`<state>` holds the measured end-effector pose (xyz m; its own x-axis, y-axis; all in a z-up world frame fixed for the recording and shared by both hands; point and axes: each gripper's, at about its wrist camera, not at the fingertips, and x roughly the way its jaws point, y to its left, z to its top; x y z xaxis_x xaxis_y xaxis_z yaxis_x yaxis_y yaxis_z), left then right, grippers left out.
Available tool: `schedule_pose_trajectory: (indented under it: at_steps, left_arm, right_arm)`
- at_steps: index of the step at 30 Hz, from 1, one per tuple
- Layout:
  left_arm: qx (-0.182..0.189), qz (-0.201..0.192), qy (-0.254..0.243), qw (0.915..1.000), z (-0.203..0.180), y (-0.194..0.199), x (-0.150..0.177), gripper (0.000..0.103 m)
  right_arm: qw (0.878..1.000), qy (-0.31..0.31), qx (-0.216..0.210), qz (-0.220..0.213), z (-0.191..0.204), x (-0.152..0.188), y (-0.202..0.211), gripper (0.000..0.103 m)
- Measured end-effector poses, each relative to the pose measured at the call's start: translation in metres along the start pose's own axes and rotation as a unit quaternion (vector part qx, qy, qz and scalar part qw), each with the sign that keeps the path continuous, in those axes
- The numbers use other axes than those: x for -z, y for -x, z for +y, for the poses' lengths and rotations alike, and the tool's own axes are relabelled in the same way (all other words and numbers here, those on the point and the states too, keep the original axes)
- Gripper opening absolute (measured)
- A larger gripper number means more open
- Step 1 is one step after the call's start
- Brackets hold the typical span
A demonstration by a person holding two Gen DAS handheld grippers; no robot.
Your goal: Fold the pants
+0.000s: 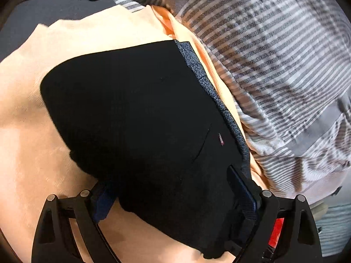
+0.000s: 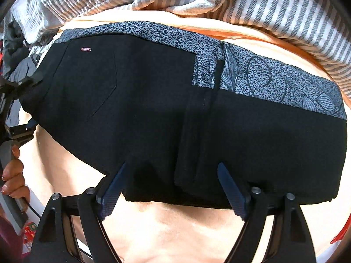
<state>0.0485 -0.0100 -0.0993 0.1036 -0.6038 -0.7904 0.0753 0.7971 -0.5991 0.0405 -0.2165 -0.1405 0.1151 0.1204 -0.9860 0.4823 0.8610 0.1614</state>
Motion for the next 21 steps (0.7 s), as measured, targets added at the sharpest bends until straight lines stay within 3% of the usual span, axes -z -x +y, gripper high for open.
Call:
schedule_pose_trajectory:
  at_steps: [4,5,8,11,14,18,21]
  left_arm:
    - [-0.029,-0.01,0.018,0.9994,-0.006,-0.004,-0.003,0.096]
    - [-0.046,-0.011,0.02,0.9987,-0.008,-0.005,-0.003,0.086]
    - [-0.129,-0.009,-0.006,0.9916,-0.015,-0.005,-0.003,0.043]
    - [-0.137,-0.01,-0.031,0.9901,-0.019,0.002,-0.002,0.028]
    - [-0.167,-0.023,-0.096,0.9811,-0.043,0.007,0.004,0.024]
    - [-0.215,-0.056,-0.198,0.9548,-0.083,0.01,0.022,0.023]
    - [-0.235,-0.067,-0.246,0.9378,-0.099,0.01,0.03,0.023]
  right_arm:
    - [1.0,-0.001,-0.004,0.001,0.002,-0.001,0.001,0.086]
    - [1.0,-0.002,-0.009,0.002,0.001,-0.001,0.003,0.086]
    - [1.0,-0.003,-0.019,0.001,-0.005,-0.005,0.014,0.083]
    - [1.0,0.003,-0.027,-0.003,-0.006,-0.011,0.03,0.08]
    - [0.999,0.014,-0.035,-0.011,-0.005,-0.023,0.048,0.08]
    - [0.995,0.007,-0.097,-0.01,0.001,-0.062,0.071,0.081]
    - [0.989,0.017,-0.145,-0.01,0.023,-0.097,0.089,0.081]
